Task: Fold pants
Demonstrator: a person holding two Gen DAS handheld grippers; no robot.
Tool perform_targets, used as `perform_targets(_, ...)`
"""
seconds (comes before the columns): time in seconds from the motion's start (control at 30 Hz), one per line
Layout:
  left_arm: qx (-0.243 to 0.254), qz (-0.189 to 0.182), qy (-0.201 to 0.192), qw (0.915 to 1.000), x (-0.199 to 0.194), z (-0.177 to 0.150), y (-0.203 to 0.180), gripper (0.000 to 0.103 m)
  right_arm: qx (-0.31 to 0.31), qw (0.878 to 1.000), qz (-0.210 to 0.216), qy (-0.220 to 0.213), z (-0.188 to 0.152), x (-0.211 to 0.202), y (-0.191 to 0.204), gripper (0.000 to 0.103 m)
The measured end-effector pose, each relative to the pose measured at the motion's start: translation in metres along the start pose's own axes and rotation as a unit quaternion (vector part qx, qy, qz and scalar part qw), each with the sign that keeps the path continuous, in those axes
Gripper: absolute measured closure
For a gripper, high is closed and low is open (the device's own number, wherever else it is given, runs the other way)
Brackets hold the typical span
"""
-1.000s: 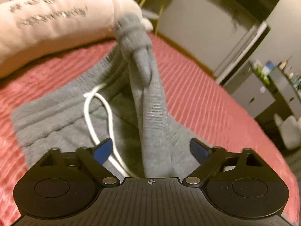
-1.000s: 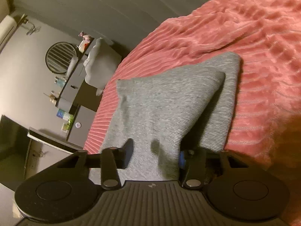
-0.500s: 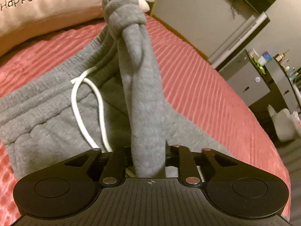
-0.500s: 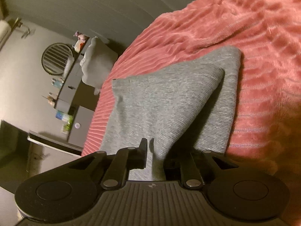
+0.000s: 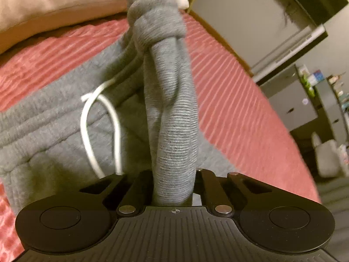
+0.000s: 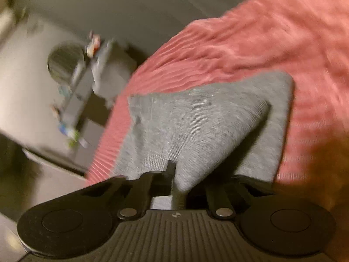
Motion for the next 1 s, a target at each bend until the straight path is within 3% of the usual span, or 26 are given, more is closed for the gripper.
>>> perform_targets(0.1,-0.05,-0.081,-0.039,0.9947,-0.031,0.027,-0.015,0.096,-0.017,0.999,0.029,0.016,0.02,0.003,0.033,0.098)
perform_targets(0.2,-0.076,-0.186,-0.088,0.9756,-0.084,0.044,-0.027,0.096,0.022,0.989,0.149,-0.015,0.057,-0.025,0.076,0.098)
perform_targets(0.27,-0.075,-0.224,-0.104,0.966,-0.108,0.041,-0.02,0.096,0.055,0.97,0.231,-0.05,0.08,-0.053,0.089,0.098)
perform_targets(0.33,-0.064,-0.22,-0.105,0.9678,-0.117,0.026,0.002,0.096,0.051,0.956,0.275,-0.09,0.093,-0.076,0.082,0.098)
perform_targets(0.37,-0.056,-0.199,-0.098,0.9736,-0.113,0.016,0.016,0.095,0.044,0.955,0.277,-0.097,0.094,-0.08,0.072,0.098)
perform_targets(0.43,-0.045,-0.13,-0.057,0.9889,-0.089,-0.012,0.052,0.095,0.029,0.968,0.235,-0.079,0.085,-0.072,0.042,0.098)
perform_targets(0.53,-0.047,-0.043,0.012,0.9979,-0.047,-0.053,0.092,0.094,-0.028,0.996,0.079,-0.033,0.053,-0.039,-0.019,0.098)
perform_targets(0.6,-0.033,-0.026,0.005,0.9991,-0.038,-0.065,0.096,0.094,-0.041,0.999,-0.015,0.009,0.031,-0.017,-0.053,0.098)
perform_targets(0.7,-0.029,-0.012,0.0,0.9995,-0.037,-0.055,0.085,0.094,-0.022,1.0,-0.012,-0.001,0.031,-0.02,-0.055,0.098)
perform_targets(0.8,0.004,-0.021,-0.025,0.9994,-0.045,-0.034,0.056,0.093,-0.066,0.998,-0.008,-0.006,0.038,-0.02,-0.021,0.098)
perform_targets(0.93,0.012,-0.085,-0.088,0.9924,-0.065,-0.016,0.026,0.093,-0.103,0.992,0.051,-0.056,0.057,-0.038,0.025,0.098)
perform_targets(1.0,0.011,-0.08,-0.097,0.992,-0.067,-0.023,0.036,0.093,-0.097,0.988,0.083,-0.085,0.062,-0.049,0.031,0.098)
Point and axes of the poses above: each gripper's, at about its wrist camera, not at the fingertips, and x roughly the way its jaws point, y to its left, z to its top, the point moved 7 cm from there along x, roughly the way its jaws point, and after that the axes turned 4 degrees about -y, right-handed, at the moved point
